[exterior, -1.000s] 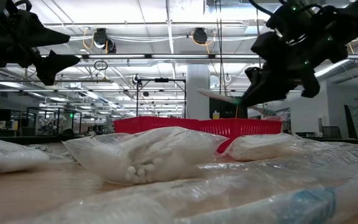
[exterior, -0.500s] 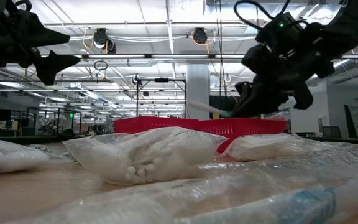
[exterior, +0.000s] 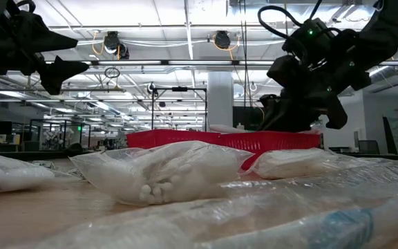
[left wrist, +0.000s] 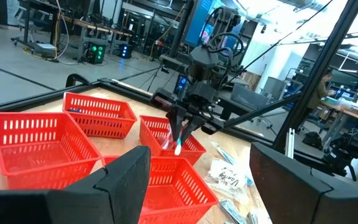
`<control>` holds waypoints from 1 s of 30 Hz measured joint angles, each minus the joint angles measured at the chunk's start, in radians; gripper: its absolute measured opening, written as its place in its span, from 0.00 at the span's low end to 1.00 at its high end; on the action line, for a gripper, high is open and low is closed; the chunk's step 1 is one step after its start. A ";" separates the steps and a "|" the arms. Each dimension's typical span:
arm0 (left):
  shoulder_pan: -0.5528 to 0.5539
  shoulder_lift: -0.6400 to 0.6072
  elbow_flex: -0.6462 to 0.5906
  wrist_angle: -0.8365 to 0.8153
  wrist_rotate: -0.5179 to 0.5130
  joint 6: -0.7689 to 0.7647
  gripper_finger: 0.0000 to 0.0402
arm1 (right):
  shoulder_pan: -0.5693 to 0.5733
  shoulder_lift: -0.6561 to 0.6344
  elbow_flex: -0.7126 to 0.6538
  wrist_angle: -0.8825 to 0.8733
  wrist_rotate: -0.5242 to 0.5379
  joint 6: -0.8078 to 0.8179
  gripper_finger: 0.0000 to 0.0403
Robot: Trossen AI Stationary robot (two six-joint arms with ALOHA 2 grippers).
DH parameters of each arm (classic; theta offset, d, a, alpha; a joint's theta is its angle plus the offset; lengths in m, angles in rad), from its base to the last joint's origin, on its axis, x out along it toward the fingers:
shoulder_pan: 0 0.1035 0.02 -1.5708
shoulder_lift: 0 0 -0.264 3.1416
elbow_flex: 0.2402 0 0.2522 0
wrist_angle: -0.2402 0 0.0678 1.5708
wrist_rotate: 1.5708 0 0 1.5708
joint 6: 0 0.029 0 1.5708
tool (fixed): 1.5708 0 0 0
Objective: Pick & Place Travel size toiletries
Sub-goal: Put the green toothbrush into the bottom right red bin, then put the blue toothbrush into the bottom right red bin
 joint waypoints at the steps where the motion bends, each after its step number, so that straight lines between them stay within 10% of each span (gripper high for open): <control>1: 0.000 0.000 0.000 0.000 0.000 0.000 0.67 | 0.000 0.000 0.000 0.000 0.014 0.000 0.16; 14: 0.000 0.000 0.000 0.000 0.000 0.000 0.67 | 0.067 -0.189 0.000 -0.013 0.046 0.015 0.32; 20: 0.000 0.000 0.000 0.000 0.000 0.000 0.67 | 0.307 -0.329 0.000 -0.072 0.056 0.108 0.34; 30: 0.000 0.000 0.000 0.000 0.000 0.000 0.67 | 0.739 -0.215 -0.001 -0.224 0.400 0.418 0.52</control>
